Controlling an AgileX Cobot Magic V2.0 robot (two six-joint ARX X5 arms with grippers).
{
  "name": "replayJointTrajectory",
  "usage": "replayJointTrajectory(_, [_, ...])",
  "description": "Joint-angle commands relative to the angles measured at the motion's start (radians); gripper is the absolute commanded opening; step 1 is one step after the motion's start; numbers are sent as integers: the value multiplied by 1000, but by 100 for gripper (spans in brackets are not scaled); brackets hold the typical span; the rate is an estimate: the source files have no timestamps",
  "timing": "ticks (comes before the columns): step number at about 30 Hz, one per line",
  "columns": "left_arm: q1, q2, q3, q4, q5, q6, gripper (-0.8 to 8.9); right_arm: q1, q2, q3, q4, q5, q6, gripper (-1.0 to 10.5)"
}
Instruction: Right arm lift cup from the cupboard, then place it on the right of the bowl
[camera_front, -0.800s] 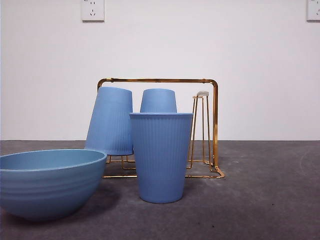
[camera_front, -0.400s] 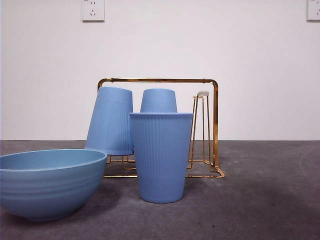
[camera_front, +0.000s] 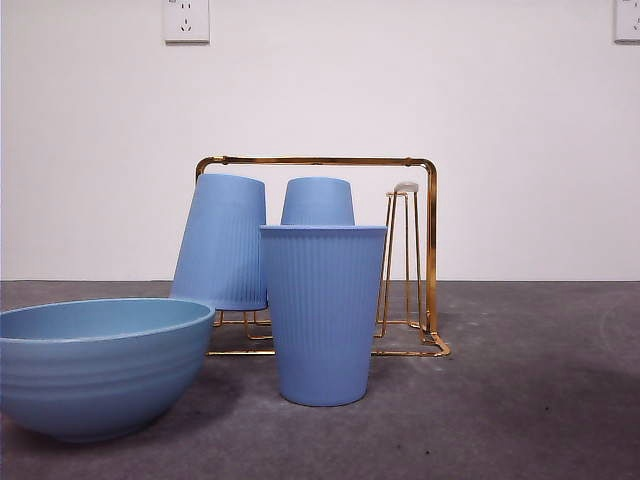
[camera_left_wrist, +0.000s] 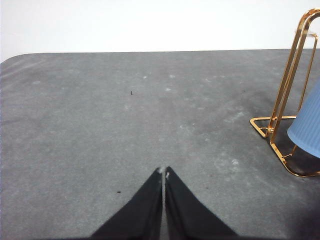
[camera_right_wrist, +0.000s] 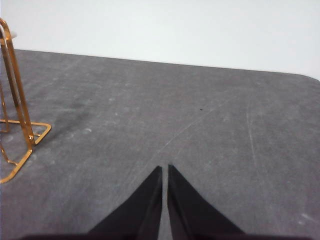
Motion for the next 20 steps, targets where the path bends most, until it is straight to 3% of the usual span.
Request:
replayJointTrajectory(1, [2, -1, -20, -7, 1, 13, 6, 0, -2, -5, 1, 1, -13, 17])
replayJointTrajectory(20, [2, -1, -19, -7, 1, 13, 5, 0, -2, -5, -30, 2, -10, 17])
